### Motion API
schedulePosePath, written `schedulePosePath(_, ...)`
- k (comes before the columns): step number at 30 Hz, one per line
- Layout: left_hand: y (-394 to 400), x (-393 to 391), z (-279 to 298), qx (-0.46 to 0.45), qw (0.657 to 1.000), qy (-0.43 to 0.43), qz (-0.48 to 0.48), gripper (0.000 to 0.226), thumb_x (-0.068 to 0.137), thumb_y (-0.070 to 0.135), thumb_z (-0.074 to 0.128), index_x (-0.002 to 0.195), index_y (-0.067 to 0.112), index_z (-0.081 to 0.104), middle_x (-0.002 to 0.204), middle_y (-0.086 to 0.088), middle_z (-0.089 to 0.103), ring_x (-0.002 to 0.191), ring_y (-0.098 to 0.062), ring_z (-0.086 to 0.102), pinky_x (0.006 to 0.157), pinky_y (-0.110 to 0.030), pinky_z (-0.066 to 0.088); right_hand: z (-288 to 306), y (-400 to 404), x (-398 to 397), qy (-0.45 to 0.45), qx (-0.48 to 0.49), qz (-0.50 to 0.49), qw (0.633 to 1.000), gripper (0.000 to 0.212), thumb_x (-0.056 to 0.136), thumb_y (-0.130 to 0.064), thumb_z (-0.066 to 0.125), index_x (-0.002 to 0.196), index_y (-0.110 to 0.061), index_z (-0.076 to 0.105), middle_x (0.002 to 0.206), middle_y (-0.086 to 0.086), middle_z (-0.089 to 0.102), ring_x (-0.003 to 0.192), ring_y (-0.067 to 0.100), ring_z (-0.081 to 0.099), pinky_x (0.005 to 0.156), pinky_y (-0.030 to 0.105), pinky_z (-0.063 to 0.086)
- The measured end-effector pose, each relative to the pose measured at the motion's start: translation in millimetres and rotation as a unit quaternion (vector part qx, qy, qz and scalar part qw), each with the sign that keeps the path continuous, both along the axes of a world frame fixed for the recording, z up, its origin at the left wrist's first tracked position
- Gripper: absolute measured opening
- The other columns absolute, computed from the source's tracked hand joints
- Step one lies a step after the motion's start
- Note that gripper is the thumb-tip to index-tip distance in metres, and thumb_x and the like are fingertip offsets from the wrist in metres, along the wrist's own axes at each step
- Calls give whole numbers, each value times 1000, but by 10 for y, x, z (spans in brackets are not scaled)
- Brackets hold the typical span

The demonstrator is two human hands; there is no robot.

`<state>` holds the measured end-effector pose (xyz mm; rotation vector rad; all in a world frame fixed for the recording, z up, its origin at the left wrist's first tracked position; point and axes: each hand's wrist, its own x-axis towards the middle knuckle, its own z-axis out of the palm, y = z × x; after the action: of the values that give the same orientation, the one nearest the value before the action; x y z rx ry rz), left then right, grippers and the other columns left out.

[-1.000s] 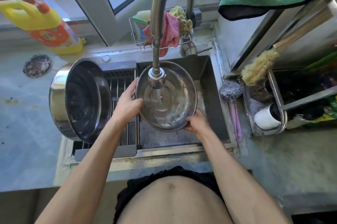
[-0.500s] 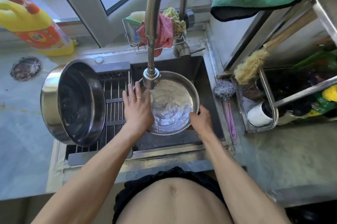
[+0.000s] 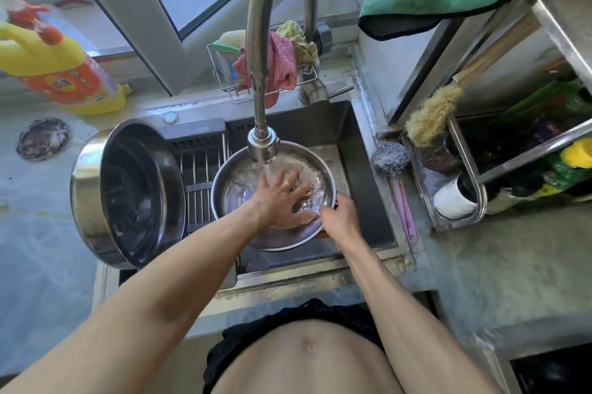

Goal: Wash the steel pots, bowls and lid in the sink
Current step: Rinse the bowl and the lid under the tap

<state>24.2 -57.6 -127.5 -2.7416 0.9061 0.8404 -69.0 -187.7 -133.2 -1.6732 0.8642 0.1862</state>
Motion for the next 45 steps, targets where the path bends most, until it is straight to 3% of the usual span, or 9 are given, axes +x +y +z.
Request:
schedulePosePath(3,35,33,19,-11,995,11,98,92,91,82,33,163,35,-1,171,-7,-16,154,-49,-10,116,-73,4,38,31,-21,-20,1,6,1000,23,83,-6,57,94,-20,71,84,-5,72,83,17,70,70,27,58)
schedulePosePath(6,-69,-66,28,-31,999,12,-13,87,95,75,33,164,33,-2,170,-12,-17,156,-45,-6,119,-70,5,59,40,-15,-16,12,0,1000,18,87,-6,56,94,-15,70,83,6,72,72,20,70,53,33,60)
schedulePosePath(16,247,146,197,163,977,124,-57,116,81,86,52,161,37,-15,169,-10,-19,155,-44,-13,122,-68,1,-35,-97,-100,0,35,-83,996,27,88,-1,52,92,-22,68,93,4,73,82,19,68,72,33,57)
schedulePosePath(19,210,87,247,124,976,153,-91,102,91,73,54,161,40,-12,168,-7,-25,155,-39,-16,123,-67,5,-44,-28,-79,0,30,-79,996,26,85,-2,53,94,-20,70,89,1,73,85,21,71,75,38,59)
schedulePosePath(23,-70,-90,150,24,992,92,-83,78,100,69,32,163,37,-3,172,-11,-11,156,-41,-11,120,-71,4,41,87,2,-16,29,-59,998,28,82,3,52,93,-16,71,74,-4,70,66,11,64,55,19,50)
schedulePosePath(28,-69,151,265,84,996,41,8,102,86,87,36,162,38,-11,168,-8,-25,153,-46,-16,116,-74,-7,53,-63,-30,-10,57,-109,992,26,88,1,50,95,-17,68,88,2,71,73,14,62,65,27,50)
schedulePosePath(33,241,227,383,154,980,103,-67,111,83,78,61,163,37,-5,170,-10,-18,155,-43,-14,123,-65,0,21,-120,-74,-23,71,-143,987,27,87,2,52,100,-14,68,90,3,71,80,16,67,71,31,58)
schedulePosePath(39,-127,-133,280,79,978,148,-121,64,108,56,20,162,38,-8,171,-11,-15,155,-38,-19,121,-66,-8,47,22,4,-16,75,-120,990,19,89,-6,57,99,-17,70,88,3,73,78,19,70,64,32,60)
schedulePosePath(45,-59,32,215,123,988,81,-49,82,96,79,21,159,42,-17,164,-3,-33,151,-43,-26,117,-73,-9,1,-76,-61,-7,69,-131,989,24,89,-4,53,96,-20,70,89,0,72,83,19,69,77,40,60)
